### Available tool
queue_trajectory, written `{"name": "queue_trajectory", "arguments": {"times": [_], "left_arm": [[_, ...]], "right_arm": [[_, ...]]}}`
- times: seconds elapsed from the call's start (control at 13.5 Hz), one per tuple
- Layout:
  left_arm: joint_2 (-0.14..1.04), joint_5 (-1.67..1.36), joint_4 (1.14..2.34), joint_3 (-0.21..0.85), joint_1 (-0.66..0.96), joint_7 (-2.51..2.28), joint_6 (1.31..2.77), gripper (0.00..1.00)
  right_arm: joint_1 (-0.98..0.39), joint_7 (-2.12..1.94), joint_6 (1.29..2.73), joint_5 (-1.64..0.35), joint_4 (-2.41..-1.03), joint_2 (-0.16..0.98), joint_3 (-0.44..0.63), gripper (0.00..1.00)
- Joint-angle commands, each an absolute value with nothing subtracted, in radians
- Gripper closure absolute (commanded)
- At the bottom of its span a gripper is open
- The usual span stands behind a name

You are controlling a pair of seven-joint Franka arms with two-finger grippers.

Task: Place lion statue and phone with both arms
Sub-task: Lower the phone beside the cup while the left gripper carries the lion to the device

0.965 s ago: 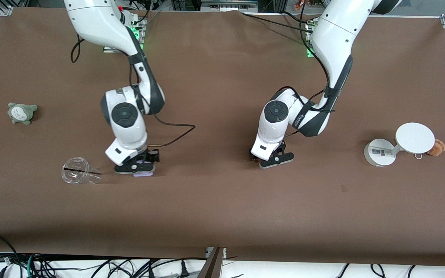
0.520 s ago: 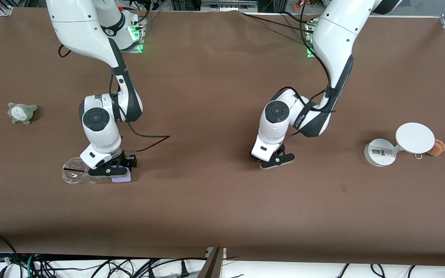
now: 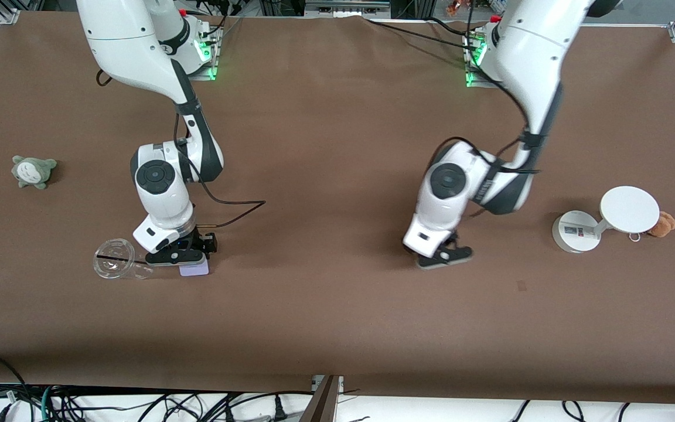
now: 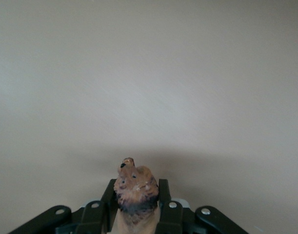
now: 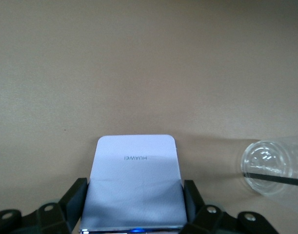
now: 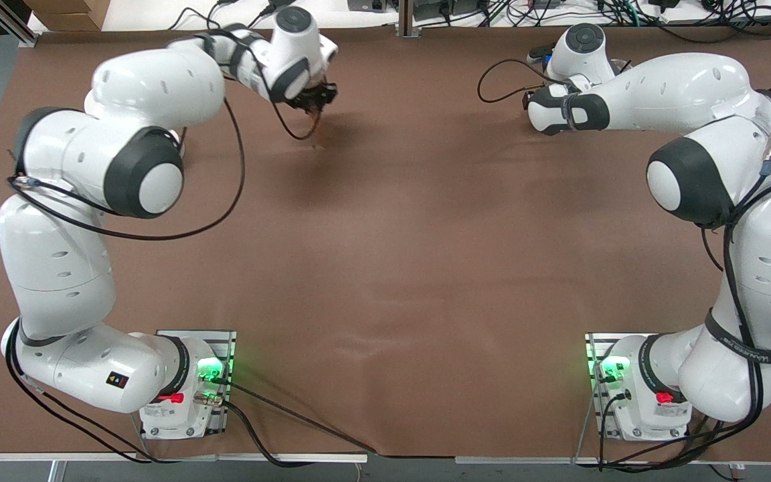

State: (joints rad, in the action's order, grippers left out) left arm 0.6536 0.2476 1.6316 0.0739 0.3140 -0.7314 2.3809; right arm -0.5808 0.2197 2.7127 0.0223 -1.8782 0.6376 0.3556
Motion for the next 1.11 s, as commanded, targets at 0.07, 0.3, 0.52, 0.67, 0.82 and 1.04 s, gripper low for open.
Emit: {"name": "queue_trajectory", "arguments": {"times": [0.07, 0.3, 0.52, 0.67, 0.82, 1.04], "left_arm": [[0.581, 0.268, 1.693, 0.095, 0.158, -0.502, 2.349, 1.00], [0.539, 0.268, 1.761, 0.097, 0.052, -0.353, 2.350, 1.00], [0.509, 0.264, 1.830, 0.100, -0.064, -0.241, 2.359, 1.00], [0.497, 0.261, 1.880, 0.118, -0.112, -0.225, 2.413, 1.00], [0.489, 0.261, 1.925, 0.118, -0.141, -0.224, 2.474, 1.00], [0.477, 0.261, 1.956, 0.135, -0.173, -0.229, 2.491, 1.00]], "right_arm": [[-0.578, 0.216, 2.752, -0.032, -1.896, 0.641, 0.327, 0.23], [-0.571, 0.212, 2.779, -0.034, -1.914, 0.644, 0.325, 0.23], [-0.558, 0.212, 2.796, -0.035, -1.939, 0.643, 0.324, 0.23], [-0.554, 0.212, 2.795, -0.038, -1.947, 0.644, 0.322, 0.22], [-0.554, 0.212, 2.793, -0.054, -1.954, 0.644, 0.322, 0.21], [-0.554, 0.212, 2.793, -0.054, -1.959, 0.644, 0.322, 0.21]]}}
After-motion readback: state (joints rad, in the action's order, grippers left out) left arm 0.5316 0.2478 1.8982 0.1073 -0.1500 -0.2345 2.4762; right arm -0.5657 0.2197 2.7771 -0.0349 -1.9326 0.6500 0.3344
